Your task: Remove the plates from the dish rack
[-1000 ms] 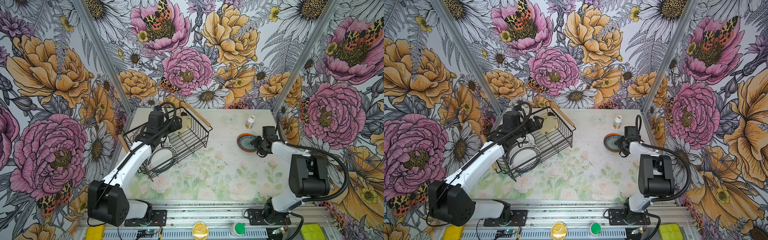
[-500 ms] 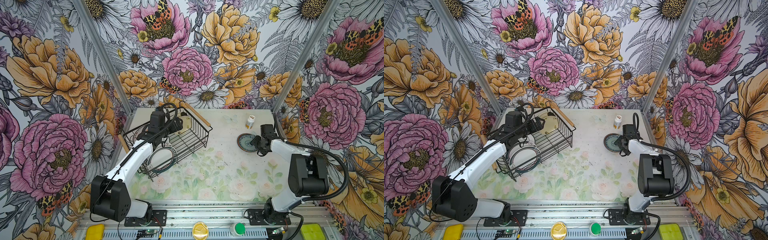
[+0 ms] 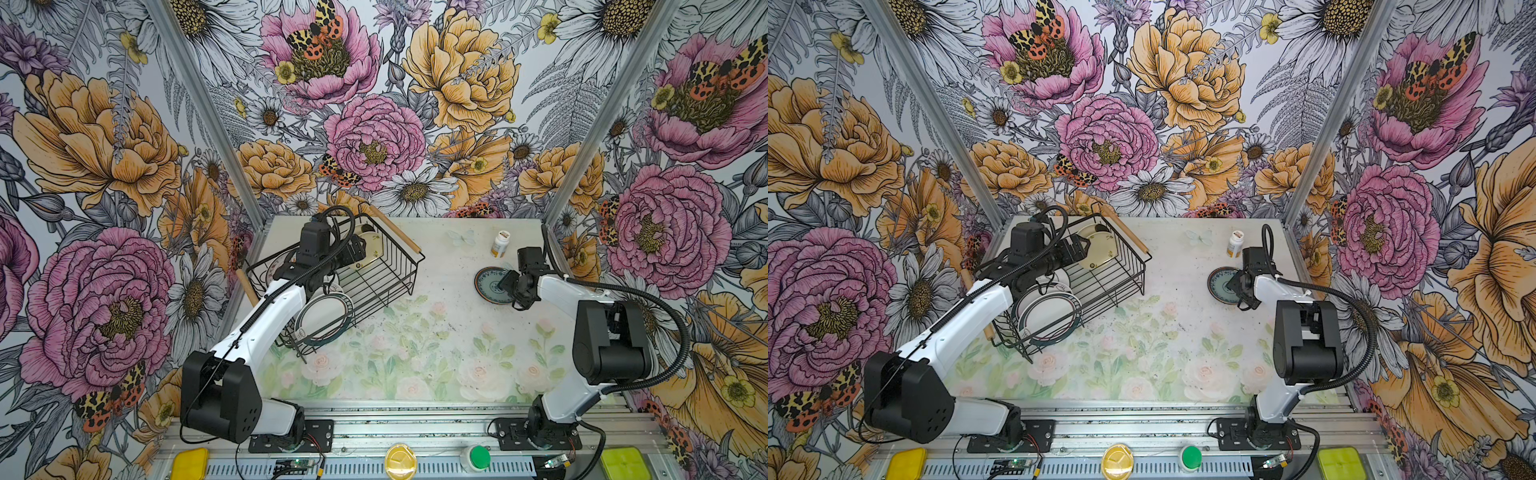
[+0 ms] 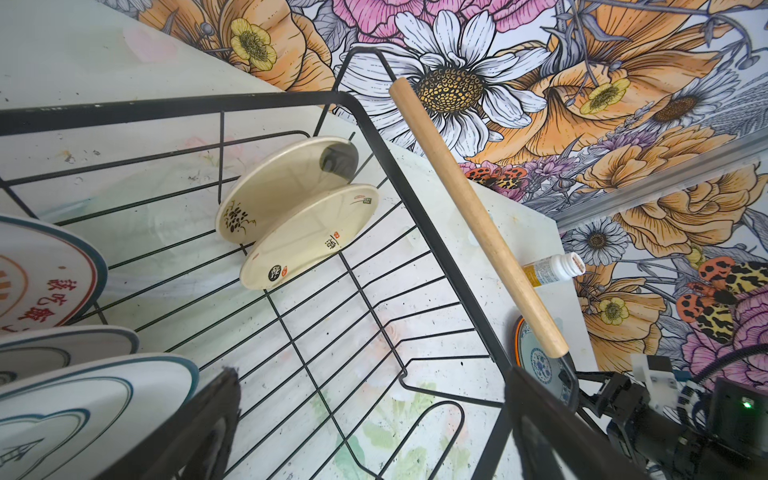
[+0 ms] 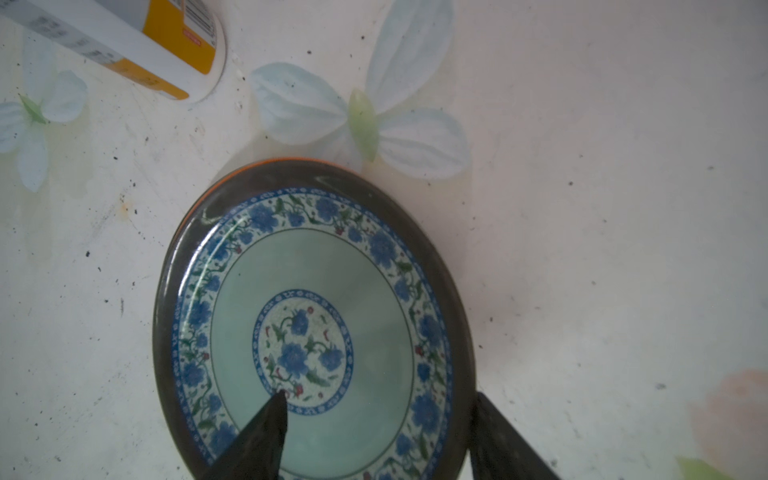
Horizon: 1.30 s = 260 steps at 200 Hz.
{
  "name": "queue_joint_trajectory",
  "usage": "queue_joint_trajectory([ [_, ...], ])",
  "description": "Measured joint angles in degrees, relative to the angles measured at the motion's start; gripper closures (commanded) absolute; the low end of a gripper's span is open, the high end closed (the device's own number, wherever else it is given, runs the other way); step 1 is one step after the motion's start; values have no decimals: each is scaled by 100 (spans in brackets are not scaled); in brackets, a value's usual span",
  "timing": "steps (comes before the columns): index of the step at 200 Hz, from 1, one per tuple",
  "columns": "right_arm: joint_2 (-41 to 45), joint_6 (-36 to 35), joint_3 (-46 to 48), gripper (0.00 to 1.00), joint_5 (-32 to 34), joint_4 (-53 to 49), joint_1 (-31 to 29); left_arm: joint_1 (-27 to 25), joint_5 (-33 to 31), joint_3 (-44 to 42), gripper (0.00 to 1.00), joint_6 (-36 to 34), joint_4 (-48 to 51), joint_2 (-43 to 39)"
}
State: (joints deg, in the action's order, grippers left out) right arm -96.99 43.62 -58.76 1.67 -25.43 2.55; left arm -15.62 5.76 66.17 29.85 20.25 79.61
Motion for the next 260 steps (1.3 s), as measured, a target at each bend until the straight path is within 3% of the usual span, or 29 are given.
queue_joint_trajectory([
  [109, -387, -177, -249, 27, -20, -203, -116, 0, 247, 581, 1, -269, 501, 669],
  [176, -590, -564, -579, 25, -151, -398, -179, -208, -435, 839, 1, -1259, 822, 828],
  [217, -531, -754, -629, 13, -238, -527, -184, -129, -492, 1399, 1, -1864, 1025, 1397],
  [220, -511, -761, -627, 3, -240, -542, -179, -105, -485, 1429, 1, -1932, 1047, 1443],
  [223, -494, -774, -627, 1, -260, -553, -170, -92, -479, 1456, 1, -1971, 1075, 1473],
  [260, -4, -938, -522, 1, -490, -595, -9, 98, -339, 1652, 1, -2769, 1360, 1692],
])
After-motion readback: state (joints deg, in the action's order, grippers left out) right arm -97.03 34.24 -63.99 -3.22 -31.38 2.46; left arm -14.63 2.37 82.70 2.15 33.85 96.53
